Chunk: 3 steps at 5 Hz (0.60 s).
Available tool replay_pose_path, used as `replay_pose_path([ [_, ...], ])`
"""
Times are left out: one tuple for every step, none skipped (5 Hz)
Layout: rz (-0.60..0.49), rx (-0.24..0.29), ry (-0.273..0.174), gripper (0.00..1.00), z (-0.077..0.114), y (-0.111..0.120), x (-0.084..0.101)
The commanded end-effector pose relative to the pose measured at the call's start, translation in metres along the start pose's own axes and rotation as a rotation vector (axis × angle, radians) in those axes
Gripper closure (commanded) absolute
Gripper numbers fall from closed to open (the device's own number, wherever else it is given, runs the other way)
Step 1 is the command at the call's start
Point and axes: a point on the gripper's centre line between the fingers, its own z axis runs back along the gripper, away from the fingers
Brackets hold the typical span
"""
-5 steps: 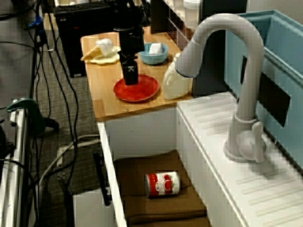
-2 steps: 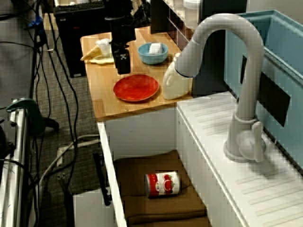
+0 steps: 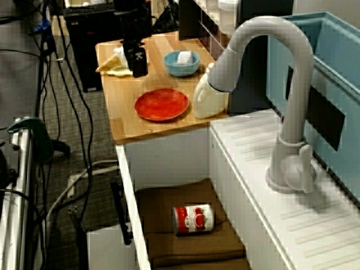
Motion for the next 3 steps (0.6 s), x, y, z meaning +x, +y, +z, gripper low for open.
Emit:
replay_pose_path([
  [0.039,0.057,-0.095,0.00,0.030,0.022,-0.010],
  [0.060,0.061,-0.112,0.00,0.030,0.034,-0.017],
  [0.083,0.070,-0.123,0.00,0.030,0.040,-0.022],
])
